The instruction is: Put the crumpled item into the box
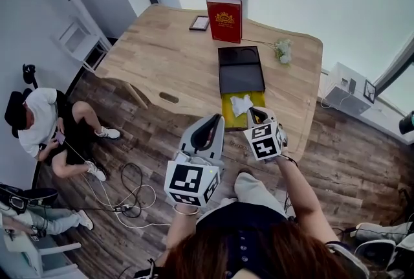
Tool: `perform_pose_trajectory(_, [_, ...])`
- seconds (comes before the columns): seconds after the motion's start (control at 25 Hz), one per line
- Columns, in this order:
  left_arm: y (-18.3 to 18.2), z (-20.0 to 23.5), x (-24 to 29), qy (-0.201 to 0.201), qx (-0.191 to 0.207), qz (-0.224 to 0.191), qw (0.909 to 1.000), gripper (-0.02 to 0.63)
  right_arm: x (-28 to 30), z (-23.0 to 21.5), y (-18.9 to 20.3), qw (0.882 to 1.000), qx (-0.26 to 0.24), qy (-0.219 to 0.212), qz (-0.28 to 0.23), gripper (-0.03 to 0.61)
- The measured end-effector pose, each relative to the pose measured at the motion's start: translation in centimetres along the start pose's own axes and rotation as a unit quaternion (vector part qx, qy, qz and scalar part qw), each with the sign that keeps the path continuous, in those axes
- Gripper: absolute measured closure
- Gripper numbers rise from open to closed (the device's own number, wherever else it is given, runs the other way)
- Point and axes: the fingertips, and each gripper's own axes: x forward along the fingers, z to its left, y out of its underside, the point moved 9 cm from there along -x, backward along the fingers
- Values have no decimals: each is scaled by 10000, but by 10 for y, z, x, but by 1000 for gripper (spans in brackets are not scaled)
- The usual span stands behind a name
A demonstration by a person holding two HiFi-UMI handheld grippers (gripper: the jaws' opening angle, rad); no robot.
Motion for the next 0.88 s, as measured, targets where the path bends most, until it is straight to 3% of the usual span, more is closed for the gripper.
perform_pose_trajectory(0.4, [-3, -14, -35, 112, 54, -133, 9998, 581, -48, 19, -10, 9972, 486, 106, -554, 554])
perform_pose_trajectory(0.88, [-1, -25, -77, 239, 75, -215, 9995, 581, -111, 49, -24, 9924, 488, 386, -1065, 554])
